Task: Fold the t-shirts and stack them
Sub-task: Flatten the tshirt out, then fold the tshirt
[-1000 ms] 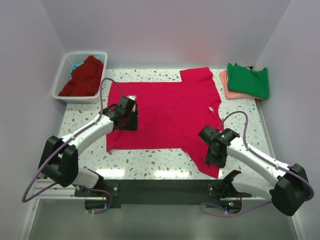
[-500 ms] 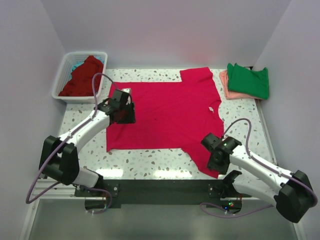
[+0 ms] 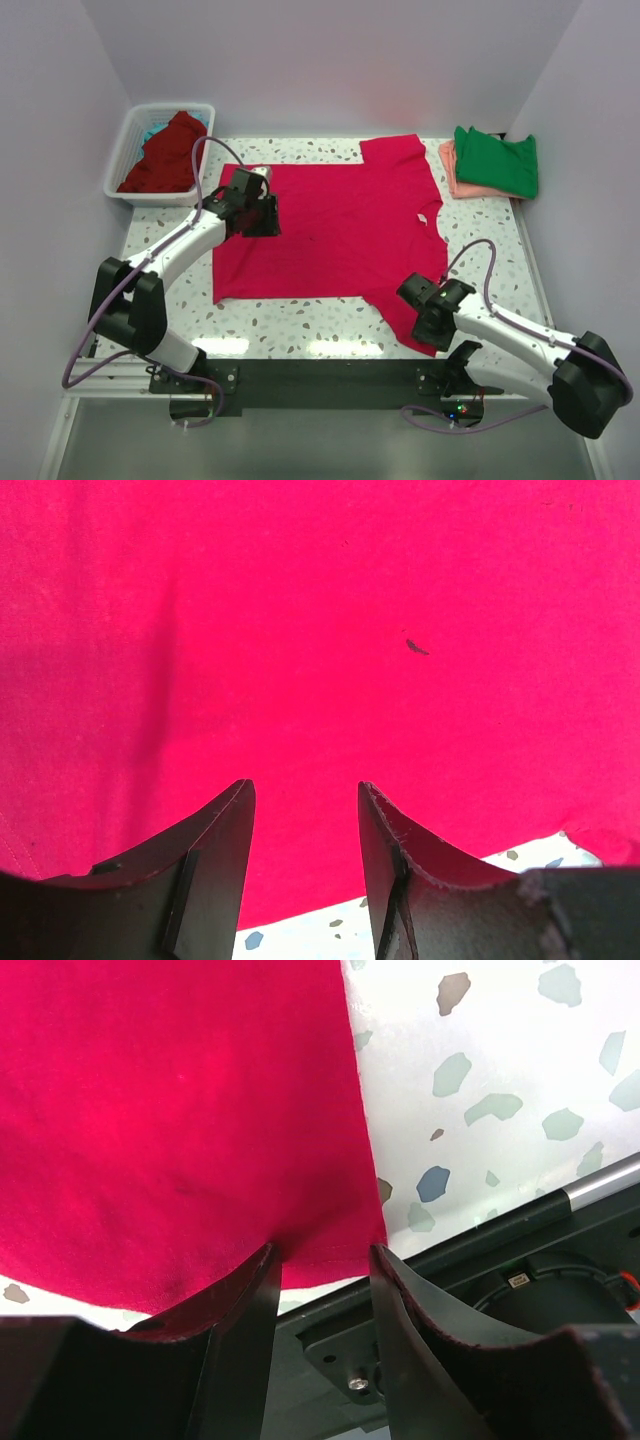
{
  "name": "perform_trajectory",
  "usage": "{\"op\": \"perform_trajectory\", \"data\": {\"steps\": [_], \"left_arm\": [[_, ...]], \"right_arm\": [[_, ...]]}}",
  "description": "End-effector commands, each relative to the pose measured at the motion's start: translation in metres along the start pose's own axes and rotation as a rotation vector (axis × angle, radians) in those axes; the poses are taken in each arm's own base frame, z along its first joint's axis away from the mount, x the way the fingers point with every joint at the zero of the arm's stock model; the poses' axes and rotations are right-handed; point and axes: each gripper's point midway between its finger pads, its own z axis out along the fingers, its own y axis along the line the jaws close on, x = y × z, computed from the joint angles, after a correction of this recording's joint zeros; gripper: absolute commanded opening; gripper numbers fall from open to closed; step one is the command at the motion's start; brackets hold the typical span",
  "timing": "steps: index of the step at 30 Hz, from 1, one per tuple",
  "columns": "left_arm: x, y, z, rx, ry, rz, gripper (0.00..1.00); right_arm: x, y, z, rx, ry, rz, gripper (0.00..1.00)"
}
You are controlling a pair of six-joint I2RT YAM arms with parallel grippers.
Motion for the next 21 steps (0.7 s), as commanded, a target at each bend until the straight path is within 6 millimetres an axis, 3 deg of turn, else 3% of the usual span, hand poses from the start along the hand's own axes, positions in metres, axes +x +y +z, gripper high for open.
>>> {"op": "perform_trajectory", "data": {"steps": [1, 10, 17, 21], "left_arm": [[-0.022, -0.008, -0.013, 0.033, -0.078, 0.018, 0.50], [-0.028, -0.003, -0.019, 0.016, -0.097, 0.017, 0.50], [-0.033, 0.001, -0.021, 0.006, -0.104, 0.015, 0.50], [-0.037, 0.003, -0.024, 0.001, -0.111, 0.011, 0.50]], "right_arm": [[-0.009, 0.002, 0.003, 0.006, -0.055, 0.044, 0.44], [-0.011, 0.003, 0.004, 0.063, -0.044, 0.026, 0.49], [-0.006, 0.005, 0.007, 0.061, -0.019, 0.026, 0.59], [-0.002, 0.010, 0.008, 0.023, -0.006, 0.028, 0.56]]}}
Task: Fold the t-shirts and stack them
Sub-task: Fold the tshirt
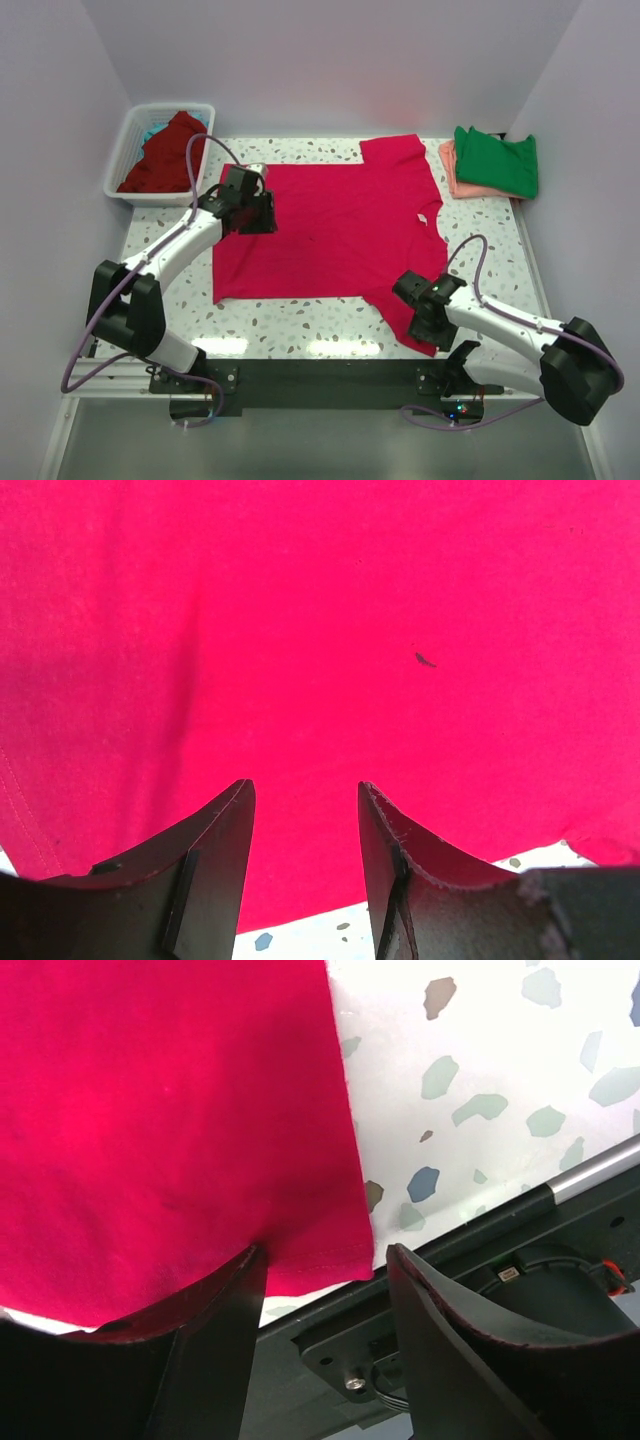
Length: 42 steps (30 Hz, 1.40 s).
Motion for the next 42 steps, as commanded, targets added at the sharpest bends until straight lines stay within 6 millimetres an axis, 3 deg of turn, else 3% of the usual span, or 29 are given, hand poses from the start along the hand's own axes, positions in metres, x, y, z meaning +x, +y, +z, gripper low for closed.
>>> {"op": "perform_trajectory", "data": {"steps": [1, 2, 7, 9, 10, 13, 23, 31, 34, 38, 42], "left_arm": [[-0.031, 0.000, -0.019, -0.005, -0.100, 0.017, 0.50], [-0.032, 0.001, -0.020, -0.008, -0.103, 0.017, 0.50], [-0.034, 0.006, -0.023, -0.020, -0.116, 0.010, 0.50], [-0.035, 0.007, -0.024, -0.020, -0.121, 0.011, 0.50], [-0.036, 0.007, -0.025, -0.022, -0.123, 0.009, 0.50], [-0.035, 0.007, -0.026, -0.022, -0.128, 0.010, 0.50], [-0.031, 0.013, -0.026, -0.038, -0.124, 0.007, 0.50], [-0.033, 0.016, -0.029, -0.055, -0.135, -0.006, 0.50], [-0.028, 0.021, -0.033, -0.078, -0.137, -0.035, 0.50], [-0.008, 0.035, -0.037, -0.147, -0.083, -0.092, 0.50], [0.002, 0.041, -0.054, -0.172, -0.067, -0.094, 0.50]], "right_arm": [[-0.003, 0.014, 0.005, -0.057, -0.020, 0.046, 0.54], [-0.002, 0.015, 0.005, -0.069, -0.019, 0.044, 0.49], [-0.004, 0.023, 0.004, -0.112, -0.025, 0.042, 0.47], [-0.004, 0.025, 0.004, -0.112, -0.023, 0.030, 0.32], [-0.004, 0.026, 0.004, -0.113, -0.023, 0.023, 0.18], [-0.006, 0.028, 0.004, -0.096, -0.021, 0.003, 0.00], [-0.023, 0.030, -0.007, -0.058, -0.073, -0.049, 0.00], [-0.062, 0.052, -0.046, -0.097, -0.190, -0.095, 0.00], [-0.070, 0.054, -0.053, -0.092, -0.212, -0.099, 0.00], [-0.077, 0.056, -0.060, -0.081, -0.231, -0.122, 0.00], [-0.094, 0.061, -0.069, -0.058, -0.288, -0.133, 0.00]]}}
